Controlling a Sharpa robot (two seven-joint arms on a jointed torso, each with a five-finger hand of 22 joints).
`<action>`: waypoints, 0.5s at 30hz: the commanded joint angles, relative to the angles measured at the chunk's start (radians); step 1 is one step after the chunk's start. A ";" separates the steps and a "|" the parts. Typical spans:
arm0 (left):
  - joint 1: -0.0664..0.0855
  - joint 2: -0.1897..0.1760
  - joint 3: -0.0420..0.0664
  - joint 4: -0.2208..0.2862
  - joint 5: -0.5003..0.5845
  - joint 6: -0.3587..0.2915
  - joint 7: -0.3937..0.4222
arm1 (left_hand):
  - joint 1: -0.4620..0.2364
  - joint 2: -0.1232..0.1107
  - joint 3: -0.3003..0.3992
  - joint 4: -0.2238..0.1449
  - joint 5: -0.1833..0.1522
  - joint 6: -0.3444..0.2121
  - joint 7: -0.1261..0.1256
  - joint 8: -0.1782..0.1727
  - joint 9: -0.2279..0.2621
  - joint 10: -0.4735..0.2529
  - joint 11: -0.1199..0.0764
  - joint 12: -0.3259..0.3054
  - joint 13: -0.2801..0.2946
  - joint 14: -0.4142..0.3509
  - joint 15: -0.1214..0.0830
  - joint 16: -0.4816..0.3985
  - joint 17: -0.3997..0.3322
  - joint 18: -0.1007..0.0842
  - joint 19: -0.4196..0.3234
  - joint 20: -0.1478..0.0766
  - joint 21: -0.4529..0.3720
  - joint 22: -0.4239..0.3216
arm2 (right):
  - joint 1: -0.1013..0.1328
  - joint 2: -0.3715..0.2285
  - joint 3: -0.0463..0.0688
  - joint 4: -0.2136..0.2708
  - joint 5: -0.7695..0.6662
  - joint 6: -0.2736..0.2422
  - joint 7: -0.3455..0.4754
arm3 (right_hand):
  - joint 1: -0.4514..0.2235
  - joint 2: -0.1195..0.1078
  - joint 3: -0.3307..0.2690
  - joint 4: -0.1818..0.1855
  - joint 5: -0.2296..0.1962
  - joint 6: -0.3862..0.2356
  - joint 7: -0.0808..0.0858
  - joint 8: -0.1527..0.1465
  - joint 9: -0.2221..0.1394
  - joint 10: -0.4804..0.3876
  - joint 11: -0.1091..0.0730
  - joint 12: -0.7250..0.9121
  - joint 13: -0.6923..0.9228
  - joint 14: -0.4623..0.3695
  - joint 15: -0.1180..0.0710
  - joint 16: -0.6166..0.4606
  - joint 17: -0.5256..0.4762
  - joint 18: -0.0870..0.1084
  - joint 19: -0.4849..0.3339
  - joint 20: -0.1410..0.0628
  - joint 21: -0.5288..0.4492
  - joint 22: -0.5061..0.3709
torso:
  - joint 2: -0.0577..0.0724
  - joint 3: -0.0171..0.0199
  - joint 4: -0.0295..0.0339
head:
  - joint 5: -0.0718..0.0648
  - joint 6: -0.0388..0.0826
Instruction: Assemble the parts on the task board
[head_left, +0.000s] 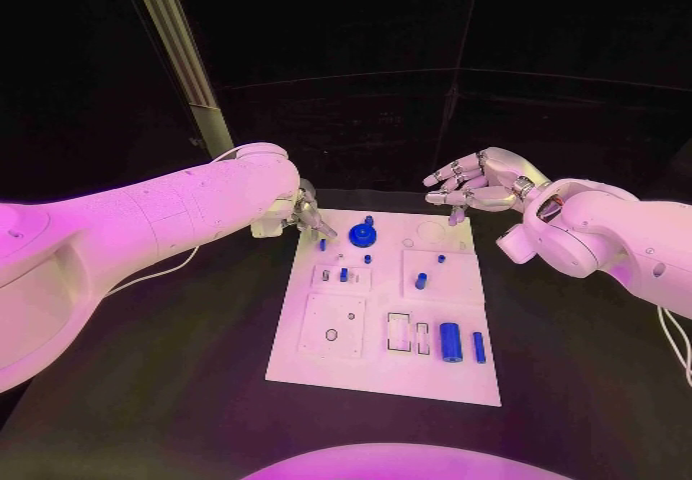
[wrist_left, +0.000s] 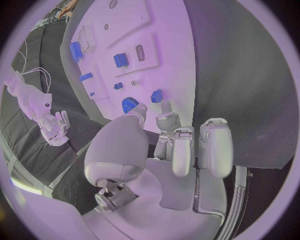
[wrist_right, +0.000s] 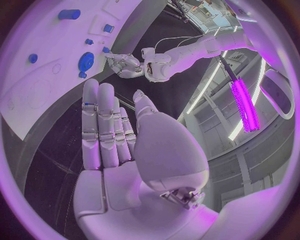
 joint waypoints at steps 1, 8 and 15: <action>-0.001 0.004 0.000 -0.005 -0.009 0.020 0.019 | 0.013 0.006 -0.006 -0.002 0.000 0.010 -0.001 -0.001 -0.002 -0.003 -0.002 0.005 0.002 0.106 0.006 0.003 0.263 -0.003 0.003 0.007 0.001 0.039 | 0.002 0.001 0.001 0.000 -0.001 0.006 0.008 | -0.004 0.002 -0.001 0.001 0.004 -0.006 0.000 0.003 -0.001 -0.005 0.002 -0.004 -0.001 -0.005 0.000 0.005 0.002 0.003 0.000 0.008 -0.004 -0.001 | 0.000 0.0001 0.0001 | -0.001 -0.002; -0.006 0.009 0.000 -0.010 -0.009 0.031 0.023 | 0.033 0.013 -0.009 -0.009 0.001 0.015 -0.002 -0.003 -0.008 -0.004 -0.003 0.006 0.000 0.106 0.005 0.003 0.263 -0.003 0.003 0.006 0.002 0.041 | 0.002 0.003 0.001 0.000 -0.001 0.006 0.008 | -0.004 0.002 -0.001 0.001 0.004 -0.006 0.000 0.003 -0.001 -0.005 0.002 -0.004 -0.001 -0.005 0.000 0.005 0.002 0.003 0.000 0.008 -0.004 -0.001 | -0.001 0.0005 0.0007 | -0.002 -0.005; -0.008 0.010 0.000 -0.010 -0.009 0.033 0.027 | 0.047 0.020 -0.010 -0.014 0.001 0.020 -0.003 -0.003 -0.013 -0.003 -0.003 0.007 0.001 0.106 0.004 0.003 0.263 -0.003 0.004 0.006 0.003 0.043 | 0.002 0.003 0.001 0.000 -0.001 0.007 0.008 | -0.004 0.002 -0.001 0.001 0.004 -0.006 0.000 0.003 -0.001 -0.005 0.002 -0.004 -0.001 -0.005 0.000 0.005 0.002 0.003 0.000 0.008 -0.004 -0.001 | -0.001 0.0003 0.0004 | -0.003 -0.006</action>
